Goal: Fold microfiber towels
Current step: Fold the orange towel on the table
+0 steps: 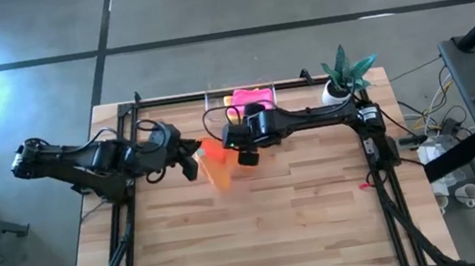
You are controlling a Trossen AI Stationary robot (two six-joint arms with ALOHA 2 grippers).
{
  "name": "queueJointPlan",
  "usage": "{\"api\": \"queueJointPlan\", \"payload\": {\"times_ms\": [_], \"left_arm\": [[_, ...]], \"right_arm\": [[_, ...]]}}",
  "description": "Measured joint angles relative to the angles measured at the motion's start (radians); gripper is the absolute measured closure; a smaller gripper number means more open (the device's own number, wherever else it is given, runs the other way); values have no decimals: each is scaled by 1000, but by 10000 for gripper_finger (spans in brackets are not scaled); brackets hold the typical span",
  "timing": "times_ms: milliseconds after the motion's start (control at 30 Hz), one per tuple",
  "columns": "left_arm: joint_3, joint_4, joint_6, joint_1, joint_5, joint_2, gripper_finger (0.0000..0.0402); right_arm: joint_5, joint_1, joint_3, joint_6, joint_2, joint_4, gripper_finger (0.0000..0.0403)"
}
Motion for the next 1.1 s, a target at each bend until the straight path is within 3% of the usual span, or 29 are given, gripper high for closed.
{"api": "queueJointPlan", "payload": {"times_ms": [133,333,567,733,1100], "left_arm": [[5,-1,24,0,9,8,401],[12,0,51,0,15,1,402],[29,-10,101,-1,34,-14,401],[45,-8,107,-1,44,-15,401],[109,-8,172,-1,44,-22,401]], "right_arm": [[-46,2,-3,-110,-1,17,227],[-206,-36,-39,-214,-1,136,227],[-258,-67,-55,-275,-3,179,227],[-467,-91,-65,-243,-1,258,227],[-474,-93,-172,-174,45,285,239]]}}
